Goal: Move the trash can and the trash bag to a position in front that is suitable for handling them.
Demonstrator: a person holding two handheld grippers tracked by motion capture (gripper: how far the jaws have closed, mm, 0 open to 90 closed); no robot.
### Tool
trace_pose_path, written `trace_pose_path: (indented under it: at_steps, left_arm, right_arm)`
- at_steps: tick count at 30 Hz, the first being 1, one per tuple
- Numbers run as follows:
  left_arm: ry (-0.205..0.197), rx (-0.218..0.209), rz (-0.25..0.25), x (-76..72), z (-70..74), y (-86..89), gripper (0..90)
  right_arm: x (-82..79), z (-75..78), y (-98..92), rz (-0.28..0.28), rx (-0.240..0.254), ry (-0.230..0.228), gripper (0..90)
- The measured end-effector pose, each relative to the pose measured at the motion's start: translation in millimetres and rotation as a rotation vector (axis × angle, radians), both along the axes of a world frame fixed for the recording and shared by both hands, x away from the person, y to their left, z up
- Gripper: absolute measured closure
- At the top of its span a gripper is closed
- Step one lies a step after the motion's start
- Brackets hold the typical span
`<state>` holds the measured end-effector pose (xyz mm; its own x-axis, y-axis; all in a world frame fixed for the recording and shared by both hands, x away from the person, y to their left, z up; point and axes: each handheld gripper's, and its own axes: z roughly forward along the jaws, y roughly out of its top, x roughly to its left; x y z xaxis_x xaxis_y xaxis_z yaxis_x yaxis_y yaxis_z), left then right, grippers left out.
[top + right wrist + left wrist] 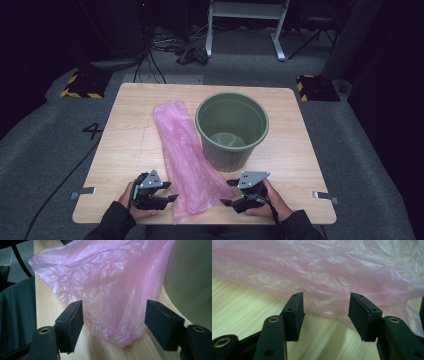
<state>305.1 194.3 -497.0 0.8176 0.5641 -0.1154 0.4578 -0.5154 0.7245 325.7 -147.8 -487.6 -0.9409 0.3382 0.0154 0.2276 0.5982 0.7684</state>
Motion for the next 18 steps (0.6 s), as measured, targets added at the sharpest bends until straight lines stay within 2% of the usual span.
trace_pose_path:
  at_steps: [4, 5, 8, 14, 16, 18]
  left_arm:
    - [0.002, 0.002, -0.031, 0.3, -1.6, -15.0, 47.6]
    - [-0.001, 0.004, -0.033, 0.5, -1.6, -17.6, 47.6]
    - [-0.001, 0.002, -0.051, -0.2, -1.9, -27.7, 48.0]
    - [-0.01, 0.0, -0.086, -2.3, -2.3, -44.3, 46.0]
    - [-0.023, 0.011, -0.092, -3.7, -0.8, -44.6, 41.8]
    - [-0.03, -0.001, -0.08, -4.0, 2.5, -40.2, 39.1]
  right_arm:
    - [2.6, -3.1, 0.0, -0.027, -0.024, -0.019, 59.5]
    - [4.3, -4.3, -1.2, -0.027, -0.021, -0.012, 65.1]
    - [7.9, -6.6, -3.9, -0.045, -0.048, -0.025, 75.9]
    - [16.5, -9.4, -13.8, -0.077, -0.065, -0.023, 88.6]
    - [18.1, -9.1, -17.6, -0.079, -0.071, -0.026, 89.5]
    - [20.6, -8.5, -24.9, -0.096, -0.074, -0.024, 90.0]
